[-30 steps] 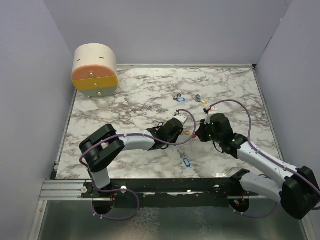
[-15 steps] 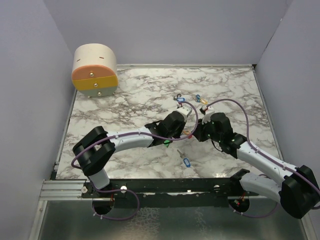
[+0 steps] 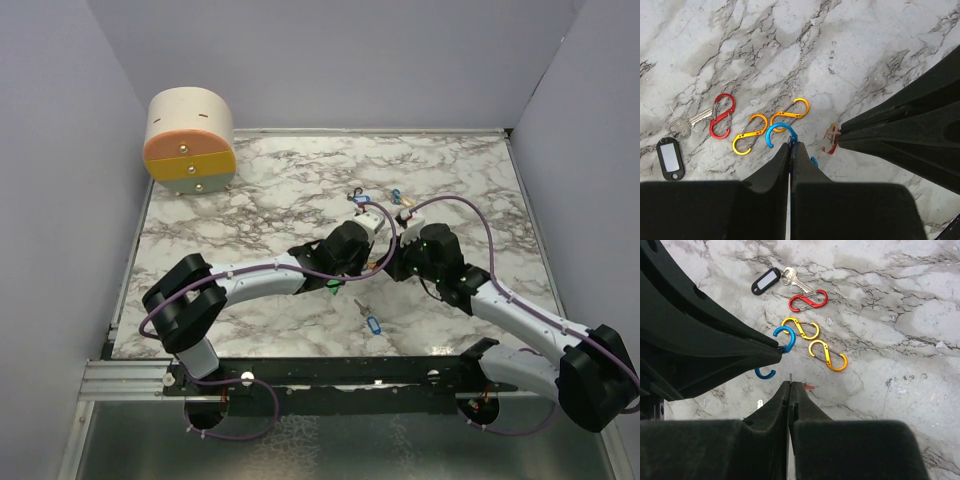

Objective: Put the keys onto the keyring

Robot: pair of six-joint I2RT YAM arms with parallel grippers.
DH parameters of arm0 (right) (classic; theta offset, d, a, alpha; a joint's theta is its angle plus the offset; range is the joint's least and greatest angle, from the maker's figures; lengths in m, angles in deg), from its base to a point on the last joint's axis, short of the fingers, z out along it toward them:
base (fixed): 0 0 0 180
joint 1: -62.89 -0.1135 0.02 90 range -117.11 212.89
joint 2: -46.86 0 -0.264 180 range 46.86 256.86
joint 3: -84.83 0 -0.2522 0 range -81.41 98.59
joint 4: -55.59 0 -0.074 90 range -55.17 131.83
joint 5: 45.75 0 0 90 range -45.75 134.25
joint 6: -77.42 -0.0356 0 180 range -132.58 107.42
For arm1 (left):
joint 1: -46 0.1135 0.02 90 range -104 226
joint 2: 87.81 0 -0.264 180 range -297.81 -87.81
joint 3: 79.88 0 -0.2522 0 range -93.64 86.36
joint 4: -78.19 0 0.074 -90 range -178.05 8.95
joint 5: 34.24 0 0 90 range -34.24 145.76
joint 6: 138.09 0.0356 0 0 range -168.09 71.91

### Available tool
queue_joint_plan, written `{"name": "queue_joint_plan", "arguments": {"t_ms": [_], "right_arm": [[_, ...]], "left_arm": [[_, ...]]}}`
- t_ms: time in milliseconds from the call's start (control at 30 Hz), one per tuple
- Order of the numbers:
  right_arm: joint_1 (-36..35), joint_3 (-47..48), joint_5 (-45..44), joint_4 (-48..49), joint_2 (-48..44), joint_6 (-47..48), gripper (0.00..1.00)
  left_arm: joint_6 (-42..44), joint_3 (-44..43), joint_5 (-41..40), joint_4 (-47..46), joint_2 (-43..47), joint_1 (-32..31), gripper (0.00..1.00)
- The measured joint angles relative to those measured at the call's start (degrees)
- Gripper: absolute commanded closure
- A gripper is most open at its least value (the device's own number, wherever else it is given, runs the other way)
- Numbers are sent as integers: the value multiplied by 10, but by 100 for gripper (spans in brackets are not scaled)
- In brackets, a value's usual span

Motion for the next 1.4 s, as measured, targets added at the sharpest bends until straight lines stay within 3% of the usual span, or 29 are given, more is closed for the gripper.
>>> {"name": "queue_joint_plan", "arguments": {"t_ms": [1400], "right_arm": [[-8,0,10,16,13,6,99]], "left_arm": [[0,-10,27,-13,5,0,100]]}}
